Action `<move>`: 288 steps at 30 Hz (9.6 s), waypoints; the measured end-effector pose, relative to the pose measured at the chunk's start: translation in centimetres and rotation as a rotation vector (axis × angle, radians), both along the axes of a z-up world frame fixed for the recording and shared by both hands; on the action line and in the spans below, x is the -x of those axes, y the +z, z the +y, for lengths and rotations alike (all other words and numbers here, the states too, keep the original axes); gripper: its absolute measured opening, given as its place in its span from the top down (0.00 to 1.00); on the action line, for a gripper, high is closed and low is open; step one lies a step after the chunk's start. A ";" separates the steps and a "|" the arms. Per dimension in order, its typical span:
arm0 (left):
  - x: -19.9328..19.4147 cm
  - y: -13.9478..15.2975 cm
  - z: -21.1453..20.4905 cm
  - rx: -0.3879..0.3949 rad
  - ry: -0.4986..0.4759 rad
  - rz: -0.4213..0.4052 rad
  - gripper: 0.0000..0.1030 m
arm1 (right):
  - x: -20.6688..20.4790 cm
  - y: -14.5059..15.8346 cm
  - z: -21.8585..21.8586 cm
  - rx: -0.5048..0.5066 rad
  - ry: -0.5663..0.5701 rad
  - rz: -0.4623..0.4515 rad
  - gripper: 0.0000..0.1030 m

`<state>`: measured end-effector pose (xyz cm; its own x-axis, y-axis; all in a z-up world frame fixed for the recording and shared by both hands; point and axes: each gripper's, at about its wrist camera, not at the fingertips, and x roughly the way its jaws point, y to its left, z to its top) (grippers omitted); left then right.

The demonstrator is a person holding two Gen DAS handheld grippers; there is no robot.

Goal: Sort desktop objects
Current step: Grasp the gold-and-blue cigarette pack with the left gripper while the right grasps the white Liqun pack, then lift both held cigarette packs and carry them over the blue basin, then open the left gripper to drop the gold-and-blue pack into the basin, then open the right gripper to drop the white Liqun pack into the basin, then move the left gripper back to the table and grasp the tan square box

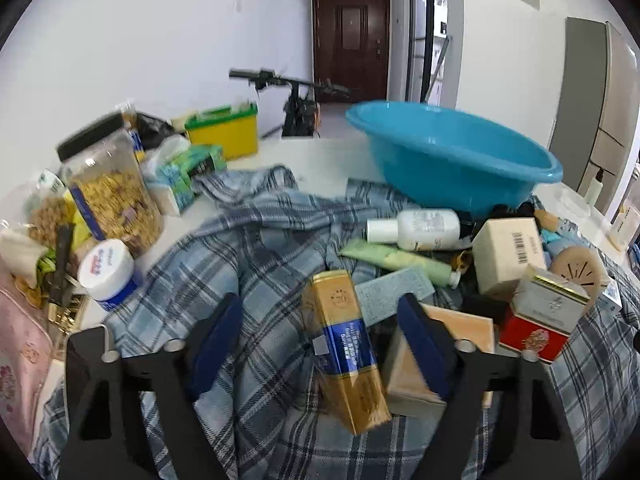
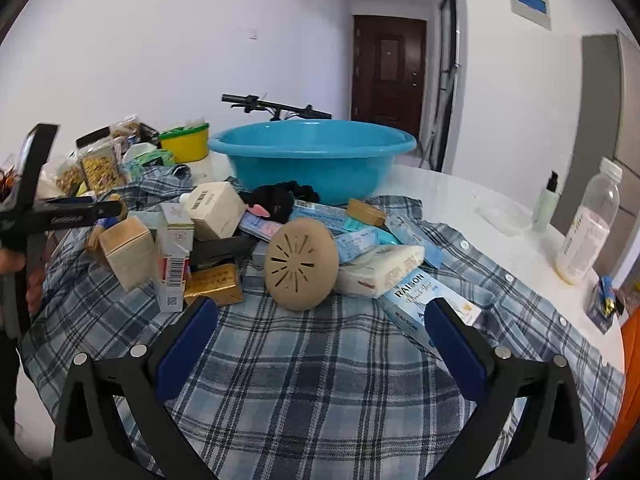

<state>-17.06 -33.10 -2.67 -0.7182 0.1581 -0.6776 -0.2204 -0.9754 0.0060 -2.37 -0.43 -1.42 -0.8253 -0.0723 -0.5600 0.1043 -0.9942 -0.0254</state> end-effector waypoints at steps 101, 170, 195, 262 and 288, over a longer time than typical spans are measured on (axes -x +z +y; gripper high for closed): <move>13.1 14.3 14.4 -0.141 -0.282 0.208 0.81 | 24.4 12.4 -0.7 0.137 0.119 0.077 0.79; 16.5 9.1 16.6 -0.041 -0.242 0.178 0.81 | 27.1 9.6 -2.6 0.077 0.110 0.032 0.79; 17.8 8.2 15.7 0.016 -0.145 0.196 0.00 | 26.9 9.7 -0.5 0.103 0.095 0.035 0.79; 16.4 10.2 15.9 0.047 -0.147 0.218 0.00 | 26.7 9.9 -0.9 0.145 0.117 0.022 0.79; 16.3 10.2 16.1 0.048 -0.147 0.216 0.00 | 27.1 9.6 -0.3 0.161 0.051 0.004 0.00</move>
